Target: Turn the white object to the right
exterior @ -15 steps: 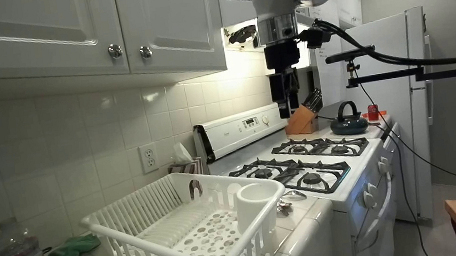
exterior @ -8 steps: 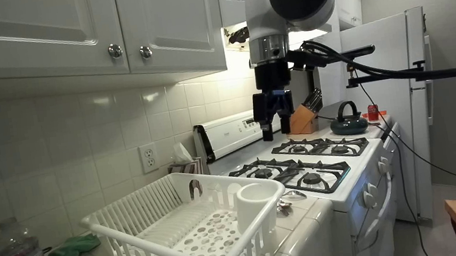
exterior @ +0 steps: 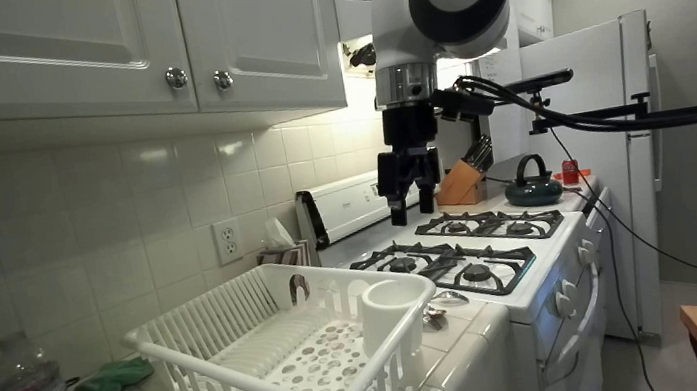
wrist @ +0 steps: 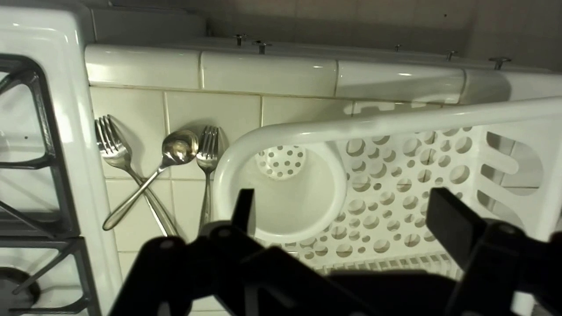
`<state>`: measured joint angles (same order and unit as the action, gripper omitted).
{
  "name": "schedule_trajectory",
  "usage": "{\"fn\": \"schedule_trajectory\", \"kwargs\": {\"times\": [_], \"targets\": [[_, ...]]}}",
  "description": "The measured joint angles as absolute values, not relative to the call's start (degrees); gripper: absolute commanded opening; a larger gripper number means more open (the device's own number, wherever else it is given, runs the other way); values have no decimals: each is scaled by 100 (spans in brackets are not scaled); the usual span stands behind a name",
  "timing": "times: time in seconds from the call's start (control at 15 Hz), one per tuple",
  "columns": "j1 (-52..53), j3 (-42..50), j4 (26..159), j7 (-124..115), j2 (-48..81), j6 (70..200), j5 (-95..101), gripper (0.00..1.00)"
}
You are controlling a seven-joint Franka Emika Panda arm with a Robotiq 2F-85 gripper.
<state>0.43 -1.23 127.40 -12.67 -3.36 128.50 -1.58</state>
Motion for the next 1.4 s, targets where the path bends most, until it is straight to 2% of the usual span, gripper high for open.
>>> {"fn": "schedule_trajectory", "kwargs": {"times": [0.47,1.4], "targets": [[-32,-73,12743,-2974,109,13356,-311,100],[522,-147,12756,-5292,1197,14351,-384,100]]}}
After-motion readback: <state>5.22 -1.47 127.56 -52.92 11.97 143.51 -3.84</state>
